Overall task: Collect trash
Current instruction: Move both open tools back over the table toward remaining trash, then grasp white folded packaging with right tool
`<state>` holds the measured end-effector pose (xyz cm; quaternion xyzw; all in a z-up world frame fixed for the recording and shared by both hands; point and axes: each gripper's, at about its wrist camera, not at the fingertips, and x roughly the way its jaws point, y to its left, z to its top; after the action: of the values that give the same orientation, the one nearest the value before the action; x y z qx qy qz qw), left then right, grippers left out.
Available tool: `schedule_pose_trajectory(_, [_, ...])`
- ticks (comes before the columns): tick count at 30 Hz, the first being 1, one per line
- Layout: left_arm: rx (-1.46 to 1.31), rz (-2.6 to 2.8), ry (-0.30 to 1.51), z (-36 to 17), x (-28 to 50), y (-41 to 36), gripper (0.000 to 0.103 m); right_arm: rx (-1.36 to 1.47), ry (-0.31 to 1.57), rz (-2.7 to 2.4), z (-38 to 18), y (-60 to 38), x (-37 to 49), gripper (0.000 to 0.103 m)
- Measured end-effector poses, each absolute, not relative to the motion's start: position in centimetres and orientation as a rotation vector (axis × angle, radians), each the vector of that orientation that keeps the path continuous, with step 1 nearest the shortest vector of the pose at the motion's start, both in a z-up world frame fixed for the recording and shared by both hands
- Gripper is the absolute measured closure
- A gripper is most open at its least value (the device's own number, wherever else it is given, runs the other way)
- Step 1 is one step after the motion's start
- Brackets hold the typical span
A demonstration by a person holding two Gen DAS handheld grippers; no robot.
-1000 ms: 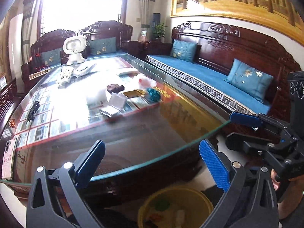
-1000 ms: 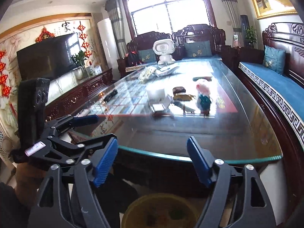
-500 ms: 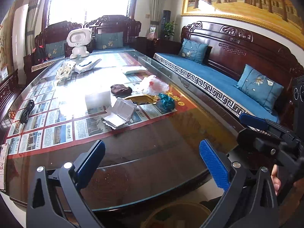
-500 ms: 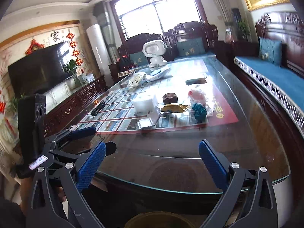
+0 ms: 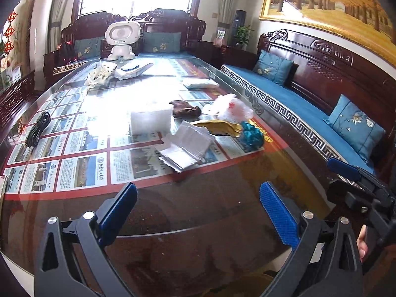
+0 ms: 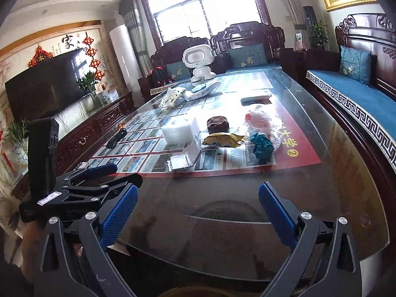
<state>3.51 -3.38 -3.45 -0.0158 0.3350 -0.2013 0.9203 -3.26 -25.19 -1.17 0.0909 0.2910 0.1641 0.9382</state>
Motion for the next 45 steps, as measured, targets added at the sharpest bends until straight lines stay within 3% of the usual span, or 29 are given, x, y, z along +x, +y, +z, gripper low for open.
schedule_pose_trajectory(14, [-0.006, -0.336, 0.709, -5.3, 9.0, -0.8, 0.004, 0.152, 0.697, 0.363, -3.2, -20.9, 7.9, 0.044])
schedule_pose_trajectory(29, [-0.042, -0.344, 0.724, -6.5, 12.9, 0.4, 0.004, 0.146, 0.846, 0.348, -6.6, -19.3, 14.3, 0.045])
schedule_pose_trajectory(31, [-0.038, -0.34, 0.727, -6.5, 13.1, 0.3, 0.004, 0.158, 0.858, 0.368, -6.8, -19.2, 14.8, 0.055])
schedule_pose_trajectory(33, [-0.038, -0.341, 0.731, -6.6, 13.2, 0.3, 0.004, 0.188, 0.876, 0.415, -7.1, -19.2, 15.2, 0.094])
schedule_pose_trajectory(45, [-0.067, -0.347, 0.717, -6.1, 14.6, -0.6, 0.004, 0.13, 0.733, 0.36, -3.4, -21.3, 11.9, 0.097])
